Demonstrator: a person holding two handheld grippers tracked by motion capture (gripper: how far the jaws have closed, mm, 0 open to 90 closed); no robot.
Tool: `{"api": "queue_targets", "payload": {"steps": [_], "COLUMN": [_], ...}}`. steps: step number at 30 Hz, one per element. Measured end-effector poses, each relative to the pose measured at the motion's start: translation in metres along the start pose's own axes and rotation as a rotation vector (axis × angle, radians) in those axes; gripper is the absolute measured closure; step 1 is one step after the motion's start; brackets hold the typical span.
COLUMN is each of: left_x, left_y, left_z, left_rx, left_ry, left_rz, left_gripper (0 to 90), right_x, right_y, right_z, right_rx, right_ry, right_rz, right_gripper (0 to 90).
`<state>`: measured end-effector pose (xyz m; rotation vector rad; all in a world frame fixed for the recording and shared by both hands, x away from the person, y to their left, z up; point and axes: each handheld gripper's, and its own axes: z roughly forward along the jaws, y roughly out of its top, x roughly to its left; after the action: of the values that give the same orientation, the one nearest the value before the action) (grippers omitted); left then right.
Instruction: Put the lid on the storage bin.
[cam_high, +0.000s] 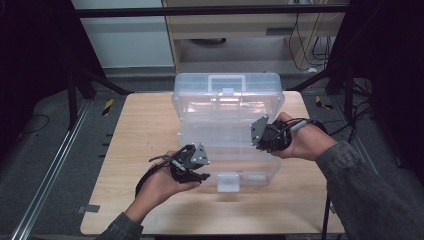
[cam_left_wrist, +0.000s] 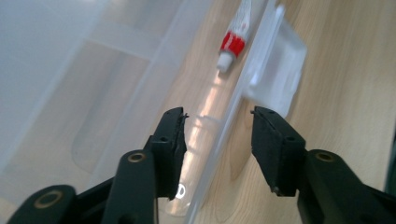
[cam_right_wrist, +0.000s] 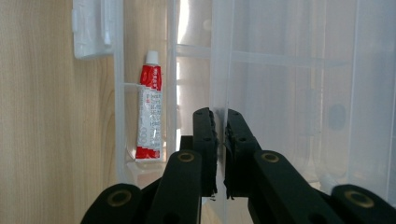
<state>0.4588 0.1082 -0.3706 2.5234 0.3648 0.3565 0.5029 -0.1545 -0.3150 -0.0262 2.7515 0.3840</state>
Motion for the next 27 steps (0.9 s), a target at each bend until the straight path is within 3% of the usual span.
{"api": "queue_targets", "payload": {"steps": [2, 3, 4, 5, 8, 9, 12, 13, 16, 18, 19, 23, 27], "left_x": [0.001, 0.004, 0.004, 0.012, 0.017, 0.024, 0.039, 0.048, 0.059, 0.066, 0.076, 0.090, 0.110], "left_y": [0.002, 0.002, 0.002, 0.002, 0.002, 0.001, -0.003, -0.005, -0.005, -0.004, -0.001, 0.003, 0.008], "left_z": [-0.010, -0.019, -0.019, -0.032, -0.039, -0.046, -0.059, -0.068, -0.079, -0.085, -0.089, -0.091, -0.086], "left_rx": [-0.045, -0.084, -0.084, -0.131, -0.139, -0.142, -0.183, -0.214, -0.234, -0.234, -0.227, -0.206, -0.189], "left_ry": [-0.018, -0.026, -0.026, -0.032, -0.020, 0.003, 0.007, -0.003, 0.012, 0.023, 0.035, 0.050, 0.042], "left_rz": [-0.022, -0.051, -0.051, -0.088, -0.101, -0.116, -0.172, -0.209, -0.237, -0.248, -0.263, -0.280, -0.325], "left_gripper": [52.9, 52.3, 52.8, 53.8, 56.3, 56.3, 57.9, 60.3, 63.4, 70.2, 72.6, 82.5, 89.2], "right_x": [0.000, 0.001, 0.001, 0.001, 0.001, 0.001, 0.002, 0.003, 0.003, 0.003, 0.003, 0.003, 0.004], "right_y": [0.000, 0.000, 0.000, 0.000, -0.001, -0.001, -0.002, -0.002, -0.003, -0.003, -0.002, -0.002, -0.002], "right_z": [0.000, 0.000, 0.000, 0.000, 0.000, 0.000, 0.000, 0.000, 0.000, 0.000, 0.000, 0.000, 0.001], "right_rx": [-0.001, 0.003, 0.003, 0.000, -0.003, -0.008, -0.006, -0.011, -0.016, -0.013, -0.011, -0.006, -0.008], "right_ry": [-0.002, -0.006, -0.006, -0.007, -0.009, -0.009, -0.013, -0.015, -0.014, -0.016, -0.018, -0.018, -0.016], "right_rz": [0.003, -0.001, -0.001, 0.003, 0.004, 0.006, 0.008, 0.011, 0.014, 0.012, 0.011, 0.011, 0.011], "right_gripper": [84.8, 84.7, 84.7, 84.6, 84.4, 84.4, 84.3, 84.2, 84.1, 84.0, 83.9, 83.6, 83.4]}}
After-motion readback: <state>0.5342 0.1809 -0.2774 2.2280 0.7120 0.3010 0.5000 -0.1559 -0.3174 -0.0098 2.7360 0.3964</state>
